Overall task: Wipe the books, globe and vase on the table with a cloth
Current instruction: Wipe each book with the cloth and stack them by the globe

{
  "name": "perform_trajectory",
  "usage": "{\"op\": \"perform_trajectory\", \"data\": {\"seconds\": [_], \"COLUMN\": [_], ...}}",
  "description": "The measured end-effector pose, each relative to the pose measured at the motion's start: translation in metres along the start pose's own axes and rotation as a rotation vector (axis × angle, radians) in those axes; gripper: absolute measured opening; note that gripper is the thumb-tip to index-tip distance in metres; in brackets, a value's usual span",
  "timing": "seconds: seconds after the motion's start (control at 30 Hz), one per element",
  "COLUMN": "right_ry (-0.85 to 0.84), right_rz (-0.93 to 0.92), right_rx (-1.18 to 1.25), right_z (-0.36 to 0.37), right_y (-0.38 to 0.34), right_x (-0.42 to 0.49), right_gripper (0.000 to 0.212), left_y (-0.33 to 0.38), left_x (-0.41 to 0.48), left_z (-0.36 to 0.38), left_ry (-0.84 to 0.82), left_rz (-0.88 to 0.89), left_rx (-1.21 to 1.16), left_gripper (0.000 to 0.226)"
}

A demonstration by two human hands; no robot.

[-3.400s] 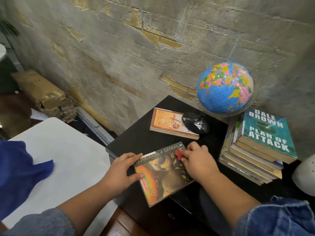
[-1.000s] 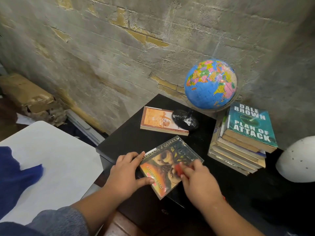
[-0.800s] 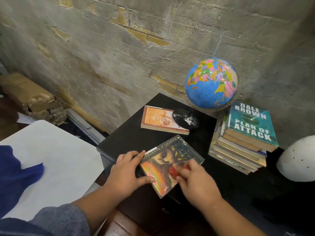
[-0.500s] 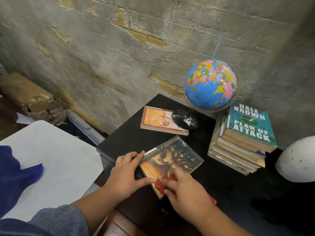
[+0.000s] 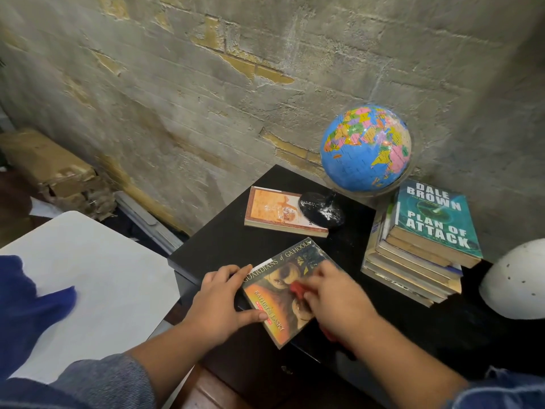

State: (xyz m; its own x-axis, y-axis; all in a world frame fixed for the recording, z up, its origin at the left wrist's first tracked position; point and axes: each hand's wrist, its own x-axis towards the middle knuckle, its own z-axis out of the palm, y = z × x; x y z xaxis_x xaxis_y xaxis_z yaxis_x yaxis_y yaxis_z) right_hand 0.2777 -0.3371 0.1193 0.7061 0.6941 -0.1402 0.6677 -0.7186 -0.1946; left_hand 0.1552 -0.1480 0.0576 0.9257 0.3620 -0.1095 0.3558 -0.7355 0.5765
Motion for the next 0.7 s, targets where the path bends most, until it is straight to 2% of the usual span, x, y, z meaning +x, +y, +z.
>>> {"op": "perform_trajectory", "data": {"seconds": [0.07, 0.17, 0.3, 0.37, 0.43, 0.5, 0.57, 0.63, 0.7], "right_ry": [0.129, 0.371, 0.467, 0.404, 0.174, -0.05, -0.052, -0.026, -0.046], "right_rz": [0.087, 0.057, 0.061, 0.116, 0.134, 0.049, -0.021, -0.144, -0.229], "right_rx": [0.22, 0.454, 0.677, 0.62, 0.435, 0.223, 0.065, -0.059, -0.053], "right_z": [-0.025, -0.065, -0.08, -0.062, -0.034, -0.008, 0.006, 0.008, 0.009], "right_y": [0.008, 0.011, 0.009, 0.016, 0.024, 0.029, 0.024, 0.009, 0.003], "right_x": [0.012, 0.022, 0.03, 0.034, 0.032, 0.027, 0.019, 0.011, 0.005], "right_gripper": [0.037, 0.042, 0.042, 0.038, 0.038, 0.054, 0.059, 0.055, 0.053], "left_y": [-0.001, -0.002, -0.002, -0.001, -0.001, -0.002, -0.002, -0.002, -0.002], "left_x": [0.0, 0.0, 0.0, 0.0, 0.0, 0.001, 0.001, 0.001, 0.001], "left_z": [0.0, 0.001, 0.001, 0.001, 0.001, 0.002, 0.002, 0.002, 0.0], "left_ry": [0.001, -0.001, 0.0, 0.002, 0.001, 0.002, 0.004, 0.006, -0.003], "left_rz": [0.0, 0.003, 0.004, 0.009, 0.012, 0.006, 0.002, 0.005, 0.008], "left_rx": [0.001, 0.003, 0.003, 0.004, 0.001, 0.002, -0.004, -0.01, -0.008], "left_gripper": [0.102, 0.103, 0.102, 0.101, 0.1, 0.101, 0.101, 0.101, 0.102]}}
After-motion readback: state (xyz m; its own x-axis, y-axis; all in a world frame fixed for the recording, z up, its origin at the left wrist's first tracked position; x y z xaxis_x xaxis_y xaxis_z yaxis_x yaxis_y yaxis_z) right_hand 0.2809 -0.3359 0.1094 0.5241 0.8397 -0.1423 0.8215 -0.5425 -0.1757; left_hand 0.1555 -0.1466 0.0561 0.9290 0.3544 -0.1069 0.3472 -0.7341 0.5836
